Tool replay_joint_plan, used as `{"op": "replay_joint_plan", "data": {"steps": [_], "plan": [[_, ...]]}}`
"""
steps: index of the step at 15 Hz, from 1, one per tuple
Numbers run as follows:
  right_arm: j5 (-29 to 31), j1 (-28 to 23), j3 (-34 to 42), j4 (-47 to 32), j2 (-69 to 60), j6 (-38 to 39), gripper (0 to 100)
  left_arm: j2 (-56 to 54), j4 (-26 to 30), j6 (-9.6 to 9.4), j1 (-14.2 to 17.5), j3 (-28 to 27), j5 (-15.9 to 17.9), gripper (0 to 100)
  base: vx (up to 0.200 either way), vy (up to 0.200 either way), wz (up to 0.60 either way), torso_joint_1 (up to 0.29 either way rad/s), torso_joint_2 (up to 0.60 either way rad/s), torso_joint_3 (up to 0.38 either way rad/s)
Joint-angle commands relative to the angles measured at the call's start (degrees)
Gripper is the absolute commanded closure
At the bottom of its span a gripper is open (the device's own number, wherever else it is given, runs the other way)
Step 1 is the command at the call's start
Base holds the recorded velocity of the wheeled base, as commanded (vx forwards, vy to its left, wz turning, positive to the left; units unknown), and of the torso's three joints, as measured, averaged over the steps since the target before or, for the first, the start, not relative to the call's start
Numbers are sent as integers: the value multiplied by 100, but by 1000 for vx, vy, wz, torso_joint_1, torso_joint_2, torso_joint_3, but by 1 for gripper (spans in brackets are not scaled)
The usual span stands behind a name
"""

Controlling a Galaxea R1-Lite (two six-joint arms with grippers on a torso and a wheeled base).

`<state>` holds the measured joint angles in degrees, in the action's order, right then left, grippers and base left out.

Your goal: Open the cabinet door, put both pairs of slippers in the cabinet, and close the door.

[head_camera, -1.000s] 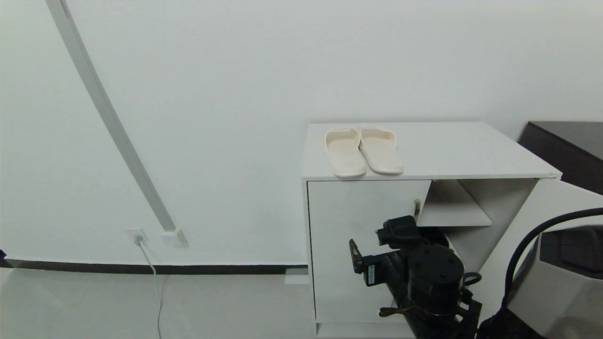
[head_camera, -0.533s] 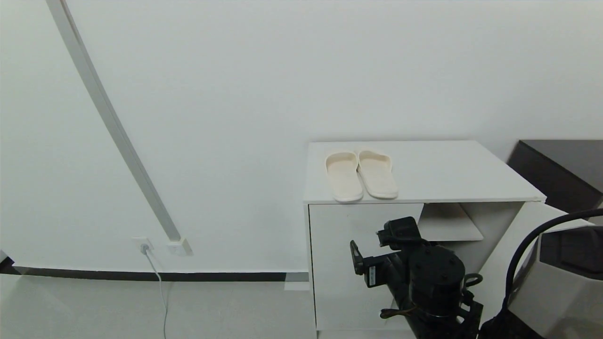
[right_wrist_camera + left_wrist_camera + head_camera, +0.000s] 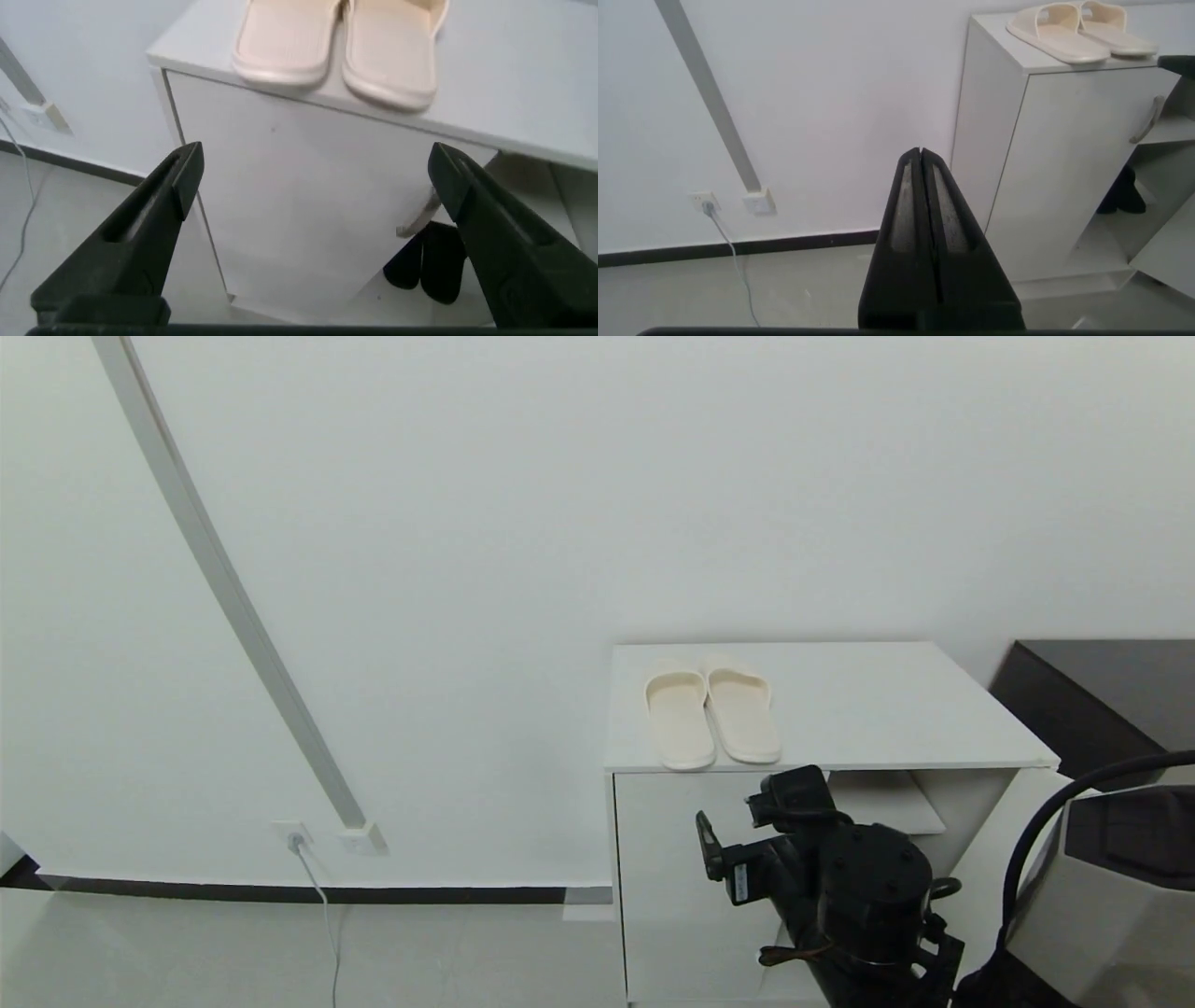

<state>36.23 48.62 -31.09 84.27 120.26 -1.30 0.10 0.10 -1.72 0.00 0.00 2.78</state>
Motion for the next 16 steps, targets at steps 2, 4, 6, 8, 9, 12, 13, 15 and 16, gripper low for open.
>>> {"op": "replay_joint_plan", "data": {"steps": [2, 4, 6, 8, 9, 12, 13, 15, 16], "plan": [[-204, -309, -627, -394, 112, -54, 0, -1, -1, 5, 0, 0, 3, 100, 0, 0, 0, 173, -364, -195], [-204, -476, -1180, -1141, -11, 113, 0, -1, -1, 5, 0, 0, 3, 100, 0, 0, 0, 173, -359, -181], [-204, -546, -1857, -2372, -205, 500, 0, -1, -1, -4, 0, 0, 3, 100, 0, 0, 0, 49, -95, -51], [-204, -555, -2314, -3330, -372, 816, 0, -1, -1, 5, 0, 0, 3, 100, 0, 0, 0, 0, 0, 0], [-204, -555, -2543, -3734, -424, 1018, 0, -1, -1, -4, 0, 0, 3, 100, 0, 0, 0, 0, 0, 0], [-318, -625, -2894, -4402, -460, 1343, 0, -1, -1, 5, 0, 0, 3, 100, 0, 0, 0, 0, 0, 0], [-389, -643, -2894, -4411, -442, 1370, 0, -1, -1, 14, 0, 0, -5, 100, 0, 0, 0, 0, 0, 0], [-397, -660, -2815, -4384, -424, 1405, 0, -1, -1, 14, 0, 0, -5, 100, 100, 0, 0, 1, 1, 1], [-406, -652, -2771, -4393, -424, 1466, 0, -1, -1, 14, 0, 0, -5, 100, 200, 0, 0, 2, -2, 2]]}}
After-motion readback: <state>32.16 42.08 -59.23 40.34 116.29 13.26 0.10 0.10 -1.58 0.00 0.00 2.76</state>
